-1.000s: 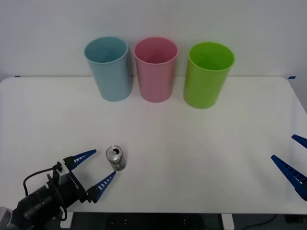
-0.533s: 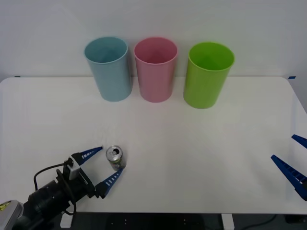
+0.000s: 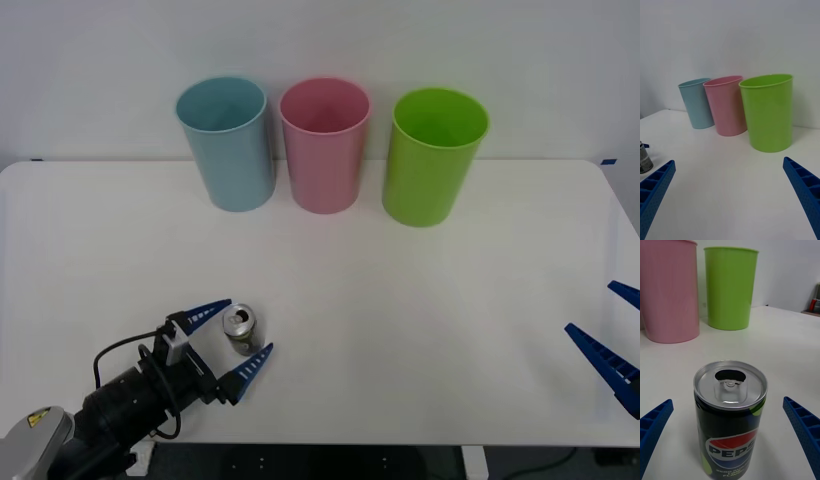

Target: Grasp the object on the table and drop it into the matching bin: aluminum can to the light blue bin, PET bottle to the pink bin.

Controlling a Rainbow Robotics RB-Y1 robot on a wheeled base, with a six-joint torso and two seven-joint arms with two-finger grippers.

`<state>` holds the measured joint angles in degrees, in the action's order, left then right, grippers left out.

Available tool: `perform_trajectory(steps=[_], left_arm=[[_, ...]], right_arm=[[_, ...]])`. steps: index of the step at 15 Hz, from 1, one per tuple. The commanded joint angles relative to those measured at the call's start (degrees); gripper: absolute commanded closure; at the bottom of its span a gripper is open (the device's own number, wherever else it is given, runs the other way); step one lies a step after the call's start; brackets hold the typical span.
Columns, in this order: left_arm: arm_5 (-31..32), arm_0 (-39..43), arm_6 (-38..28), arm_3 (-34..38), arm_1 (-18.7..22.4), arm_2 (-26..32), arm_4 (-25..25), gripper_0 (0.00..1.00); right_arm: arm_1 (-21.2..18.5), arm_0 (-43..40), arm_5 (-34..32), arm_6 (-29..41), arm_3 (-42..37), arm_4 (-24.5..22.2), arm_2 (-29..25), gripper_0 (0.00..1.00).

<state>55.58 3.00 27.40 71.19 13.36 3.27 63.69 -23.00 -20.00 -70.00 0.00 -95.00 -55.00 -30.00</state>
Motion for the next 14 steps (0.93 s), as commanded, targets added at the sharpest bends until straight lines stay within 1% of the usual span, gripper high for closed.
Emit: perform_trajectory(steps=[1, 8, 9, 10, 11, 14], left_arm=[[-0.73, -0.28, 0.02, 0.00, -0.44, -0.37, 0.03, 0.00], [-0.82, -0.37, 0.11, 0.09, -0.70, -0.54, 0.38, 0.00], [-0.82, -0.37, 0.11, 0.00, -0.70, -0.37, 0.38, 0.67], [-0.82, -0.37, 0.19, 0.09, -0.70, -0.54, 0.38, 0.91], [-0.82, -0.37, 0.19, 0.09, -0.70, -0.37, 0.47, 0.99], [-0.82, -0.37, 0.11, 0.09, -0.70, -0.37, 0.47, 1.00]], right_arm=[[0.00, 0.00, 0.00, 0.00, 0.00, 0.00, 0.00, 0.00], [0.00, 0.00, 0.00, 0.00, 0.00, 0.00, 0.00, 0.00], [0.00, 0.00, 0.00, 0.00, 0.00, 0.00, 0.00, 0.00], [0.00, 0.00, 0.00, 0.00, 0.00, 0.00, 0.00, 0.00], [0.00, 0.00, 0.00, 0.00, 0.00, 0.00, 0.00, 0.00], [0.00, 0.00, 0.00, 0.00, 0.00, 0.00, 0.00, 0.00]])
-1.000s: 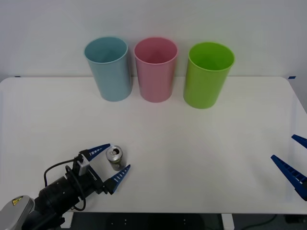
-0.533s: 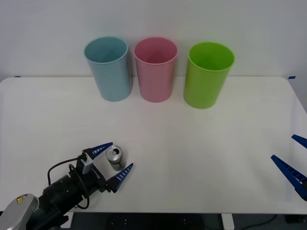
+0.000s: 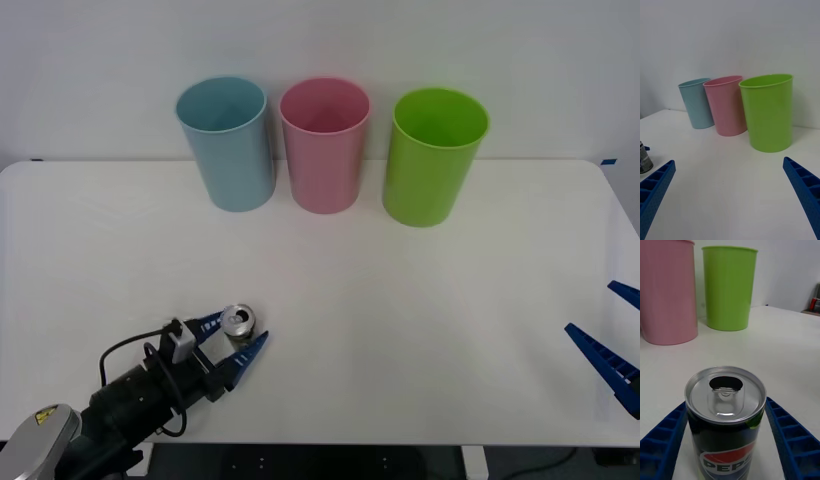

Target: Grasp the object on the table and drop it into the matching bin: aluminum can to the light blue bin, PET bottle to the pink bin.

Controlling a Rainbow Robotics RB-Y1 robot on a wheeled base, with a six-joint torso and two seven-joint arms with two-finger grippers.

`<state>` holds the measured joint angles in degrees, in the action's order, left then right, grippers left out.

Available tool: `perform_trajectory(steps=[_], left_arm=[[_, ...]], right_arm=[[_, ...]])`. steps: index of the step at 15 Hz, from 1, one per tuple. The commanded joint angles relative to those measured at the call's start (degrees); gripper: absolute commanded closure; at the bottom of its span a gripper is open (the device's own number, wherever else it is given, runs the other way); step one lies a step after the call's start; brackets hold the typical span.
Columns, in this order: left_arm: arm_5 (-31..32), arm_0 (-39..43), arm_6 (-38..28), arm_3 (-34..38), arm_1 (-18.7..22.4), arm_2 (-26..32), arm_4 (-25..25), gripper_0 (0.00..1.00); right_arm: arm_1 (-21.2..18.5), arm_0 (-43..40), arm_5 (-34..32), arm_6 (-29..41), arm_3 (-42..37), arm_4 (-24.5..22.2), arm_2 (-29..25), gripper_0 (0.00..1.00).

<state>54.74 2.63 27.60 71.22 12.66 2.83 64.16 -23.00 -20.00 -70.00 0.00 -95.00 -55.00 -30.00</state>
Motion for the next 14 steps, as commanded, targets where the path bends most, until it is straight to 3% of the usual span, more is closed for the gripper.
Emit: perform_trajectory(steps=[1, 14], left_arm=[[0.01, 0.00, 0.00, 0.06, 0.00, -0.10, 0.00, 1.00], [0.10, -1.49, -2.46, 4.45, 0.00, 2.53, -1.05, 1.00]], right_arm=[[0.00, 0.00, 0.00, 0.00, 0.00, 0.00, 0.00, 0.00], [0.00, 0.00, 0.00, 0.00, 0.00, 0.00, 0.00, 0.00]])
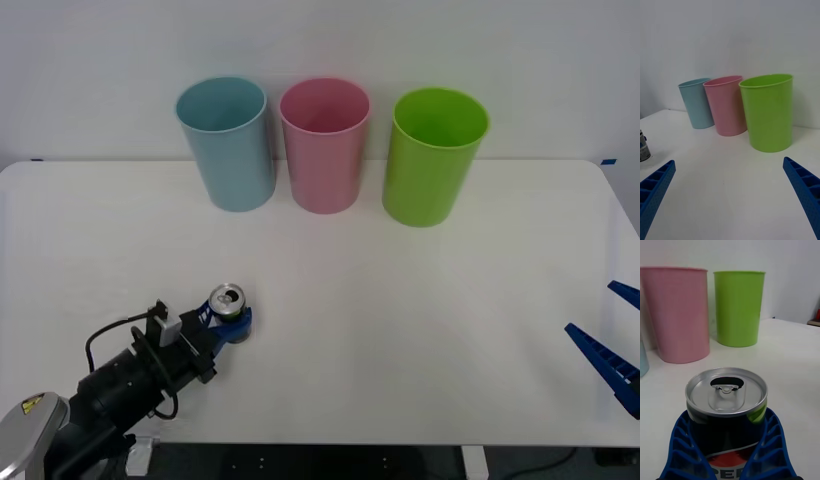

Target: Grasp the object on the table and drop it into the matching bin: aluminum can to the light blue bin, PET bottle to the pink bin.

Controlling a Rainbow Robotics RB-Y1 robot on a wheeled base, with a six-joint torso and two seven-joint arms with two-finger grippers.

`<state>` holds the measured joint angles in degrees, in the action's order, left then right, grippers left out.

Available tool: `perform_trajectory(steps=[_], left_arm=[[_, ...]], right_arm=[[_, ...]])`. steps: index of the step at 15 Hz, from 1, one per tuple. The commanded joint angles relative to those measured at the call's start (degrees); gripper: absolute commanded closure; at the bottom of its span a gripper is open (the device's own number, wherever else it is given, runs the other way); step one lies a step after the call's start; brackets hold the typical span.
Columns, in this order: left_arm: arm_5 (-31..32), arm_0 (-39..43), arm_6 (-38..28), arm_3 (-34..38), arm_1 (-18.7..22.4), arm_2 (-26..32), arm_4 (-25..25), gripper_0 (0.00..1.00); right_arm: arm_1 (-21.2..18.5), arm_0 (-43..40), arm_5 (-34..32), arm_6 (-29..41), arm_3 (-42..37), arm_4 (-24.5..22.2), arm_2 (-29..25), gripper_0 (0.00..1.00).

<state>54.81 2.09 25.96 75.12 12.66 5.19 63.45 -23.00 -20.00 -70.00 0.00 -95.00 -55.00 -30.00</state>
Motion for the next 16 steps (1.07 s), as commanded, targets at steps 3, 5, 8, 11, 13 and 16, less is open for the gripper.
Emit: perform_trajectory(steps=[3, 5, 8, 11, 13, 16], left_arm=[[-0.05, -3.41, -2.49, 1.43, 0.00, 0.88, -1.84, 1.00], [-0.05, -3.15, -6.80, 4.16, 0.09, 2.29, -2.20, 1.00], [0.03, -1.21, -14.09, 9.87, 0.18, 4.83, -2.11, 1.00], [-0.05, -1.04, -20.95, 13.30, 1.58, 7.65, -1.93, 1.00], [-0.05, -1.12, -25.08, 15.67, 1.85, 10.11, -1.67, 1.00], [-0.67, -2.35, -29.12, 17.43, 1.85, 13.18, -1.58, 1.00]], right_arm=[[0.00, 0.00, 0.00, 0.00, 0.00, 0.00, 0.00, 0.00], [0.00, 0.00, 0.00, 0.00, 0.00, 0.00, 0.00, 0.00], [0.00, 0.00, 0.00, 0.00, 0.00, 0.00, 0.00, 0.00], [0.00, 0.00, 0.00, 0.00, 0.00, 0.00, 0.00, 0.00], [0.00, 0.00, 0.00, 0.00, 0.00, 0.00, 0.00, 0.00], [0.00, 0.00, 0.00, 0.00, 0.00, 0.00, 0.00, 0.00]])
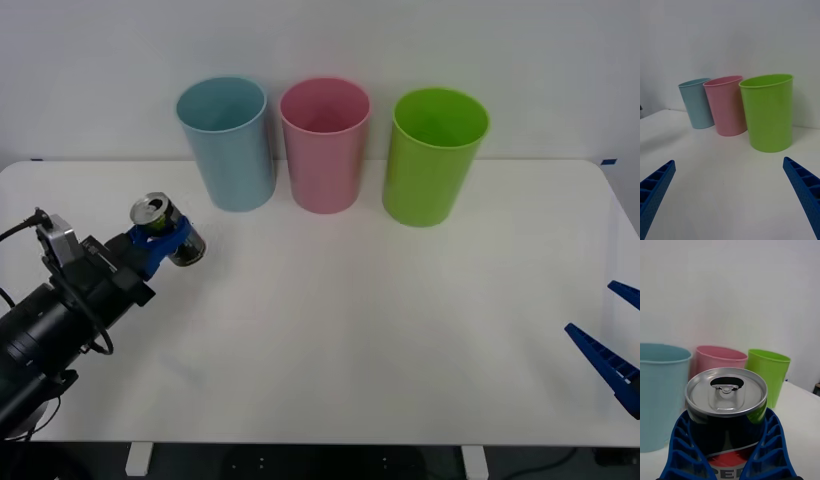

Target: Grasp the object on the table and drop it into the matching bin: aluminum can to the light blue bin, PET bottle to the pink bin.

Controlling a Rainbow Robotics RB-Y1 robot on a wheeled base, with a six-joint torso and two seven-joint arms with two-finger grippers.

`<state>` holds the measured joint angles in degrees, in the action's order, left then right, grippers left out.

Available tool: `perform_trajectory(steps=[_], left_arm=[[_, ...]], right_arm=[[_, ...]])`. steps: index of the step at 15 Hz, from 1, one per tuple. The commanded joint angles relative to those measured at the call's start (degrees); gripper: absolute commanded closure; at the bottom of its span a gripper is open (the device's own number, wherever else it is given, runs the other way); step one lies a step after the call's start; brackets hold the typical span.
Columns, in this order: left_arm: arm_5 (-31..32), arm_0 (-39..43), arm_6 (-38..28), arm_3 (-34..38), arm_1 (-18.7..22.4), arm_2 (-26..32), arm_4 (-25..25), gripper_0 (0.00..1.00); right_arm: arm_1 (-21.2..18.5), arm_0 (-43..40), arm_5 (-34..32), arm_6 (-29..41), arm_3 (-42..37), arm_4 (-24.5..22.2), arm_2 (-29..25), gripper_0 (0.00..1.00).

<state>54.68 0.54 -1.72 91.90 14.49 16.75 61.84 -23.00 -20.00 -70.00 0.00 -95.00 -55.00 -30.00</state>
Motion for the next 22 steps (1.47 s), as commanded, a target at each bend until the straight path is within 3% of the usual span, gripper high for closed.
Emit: perform_trajectory(steps=[1, 8, 14, 22], left_arm=[[-1.07, -1.51, -1.71, 0.64, 0.01, 2.76, 0.30, 1.00], [-6.78, -9.60, -5.40, 0.64, 0.01, 6.27, 6.80, 0.99], [-9.06, -19.09, -17.18, 0.47, -0.08, 6.63, 18.93, 0.98], [-9.06, -35.52, -17.80, -15.00, 0.01, 6.45, 29.30, 0.98]], right_arm=[[0.00, 0.00, 0.00, 0.00, 0.00, 0.00, 0.00, 0.00], [0.00, 0.00, 0.00, 0.00, 0.00, 0.00, 0.00, 0.00], [0.00, 0.00, 0.00, 0.00, 0.00, 0.00, 0.00, 0.00], [0.00, 0.00, 0.00, 0.00, 0.00, 0.00, 0.00, 0.00]])
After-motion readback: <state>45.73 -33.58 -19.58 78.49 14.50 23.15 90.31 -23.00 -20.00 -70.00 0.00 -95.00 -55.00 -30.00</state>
